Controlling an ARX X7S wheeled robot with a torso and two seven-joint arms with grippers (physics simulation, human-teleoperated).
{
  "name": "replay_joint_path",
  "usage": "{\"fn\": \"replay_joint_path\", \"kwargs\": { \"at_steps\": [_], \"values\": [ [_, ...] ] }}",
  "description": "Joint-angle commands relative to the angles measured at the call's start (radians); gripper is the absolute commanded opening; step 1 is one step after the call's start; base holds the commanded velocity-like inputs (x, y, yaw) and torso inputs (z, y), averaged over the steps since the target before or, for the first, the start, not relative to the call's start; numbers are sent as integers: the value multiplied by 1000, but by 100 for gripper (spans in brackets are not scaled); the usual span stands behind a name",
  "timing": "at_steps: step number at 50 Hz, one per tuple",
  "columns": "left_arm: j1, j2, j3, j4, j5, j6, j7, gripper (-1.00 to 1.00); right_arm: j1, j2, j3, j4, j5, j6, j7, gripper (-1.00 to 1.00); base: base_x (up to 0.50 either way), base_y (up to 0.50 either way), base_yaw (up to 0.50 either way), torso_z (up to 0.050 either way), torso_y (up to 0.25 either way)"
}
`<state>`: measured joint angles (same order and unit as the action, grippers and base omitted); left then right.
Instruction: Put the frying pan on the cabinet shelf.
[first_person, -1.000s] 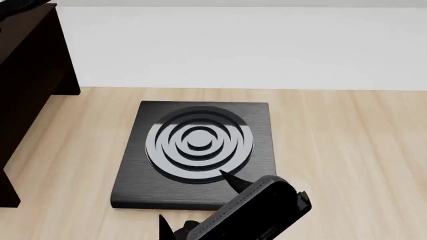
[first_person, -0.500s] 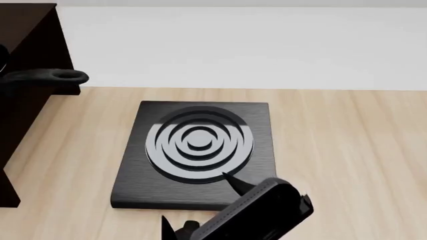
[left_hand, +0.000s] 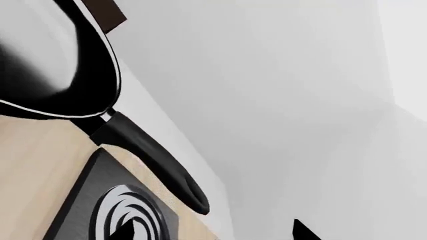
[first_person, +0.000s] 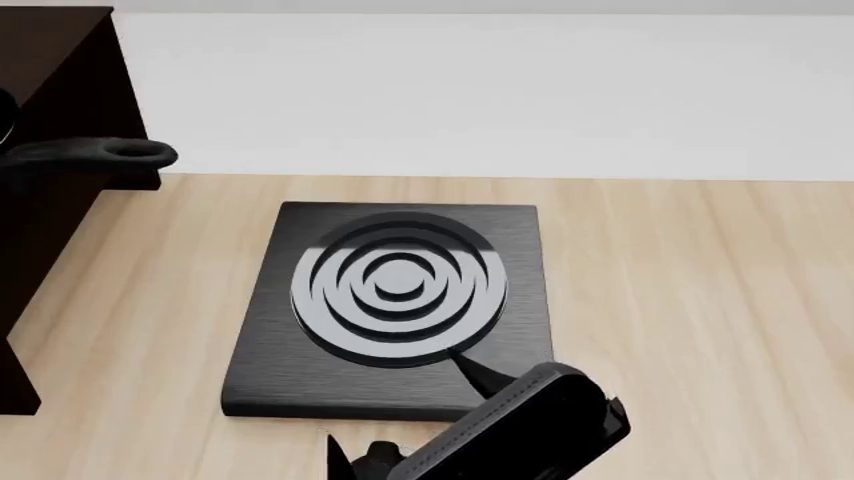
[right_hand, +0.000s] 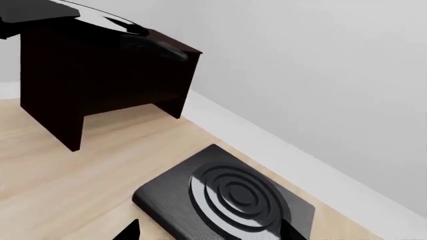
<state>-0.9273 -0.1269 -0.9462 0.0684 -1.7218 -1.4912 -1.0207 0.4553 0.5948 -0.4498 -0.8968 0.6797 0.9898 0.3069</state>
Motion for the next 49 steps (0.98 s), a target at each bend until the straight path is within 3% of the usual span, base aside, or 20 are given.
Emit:
{"fn": "replay_joint_path", "kwargs": {
  "at_steps": [1, 9, 18, 26, 29, 32, 34, 38, 39, 40, 42, 43, 49],
  "values": [
    [83, 4, 27, 110, -235, 46, -164, 100, -18, 0, 10, 21, -22, -37, -6, 100, 0, 0, 0, 0, 0],
    [148, -22, 105, 224, -407, 107, -277, 100, -28, -3, 20, 22, -17, -49, 4, 100, 0, 0, 0, 0, 0],
    [222, -43, 140, 337, -497, 151, -329, 100, -48, -2, 44, 25, -10, -72, 15, 100, 0, 0, 0, 0, 0],
    [257, -58, 76, 380, -464, 32, -224, 100, -81, -13, 86, 35, 5, -107, 33, 100, 0, 0, 0, 0, 0],
    [265, -84, 54, 418, -383, -75, -129, 100, -91, -20, 107, 35, 23, -117, 38, 100, 0, 0, 0, 0, 0],
    [305, -92, 40, 451, -305, -72, -29, 100, -88, -22, 122, 27, 39, -113, 48, 100, 0, 0, 0, 0, 0],
    [341, -130, 55, 513, -155, -77, 126, 100, -91, -25, 135, 24, 38, -126, 55, 100, 0, 0, 0, 0, 0],
    [386, -162, 69, 599, -5, -69, 313, 100, -100, -29, 158, 23, 68, -119, 68, 100, 0, 0, 0, 0, 0],
    [396, -166, 69, 659, 77, -70, 428, 100, -104, -30, 167, 26, 75, -121, 70, 100, 0, 0, 0, 0, 0],
    [427, -181, 99, 750, 227, -45, 578, 100, -108, -33, 175, 29, 81, -123, 75, 100, 0, 0, 0, 0, 0],
    [469, -157, 105, 737, 274, -23, 638, 100, -112, -53, 216, 49, 132, -92, 118, 100, 0, 0, 0, 0, 0],
    [502, -169, 142, 792, 363, 16, 737, 100, -111, -59, 227, 54, 146, -98, 115, 100, 0, 0, 0, 0, 0],
    [640, -237, 308, 897, 652, 172, 917, 100, -99, -69, 263, 50, 211, -80, 135, 100, 0, 0, 0, 0, 0]
  ]
}}
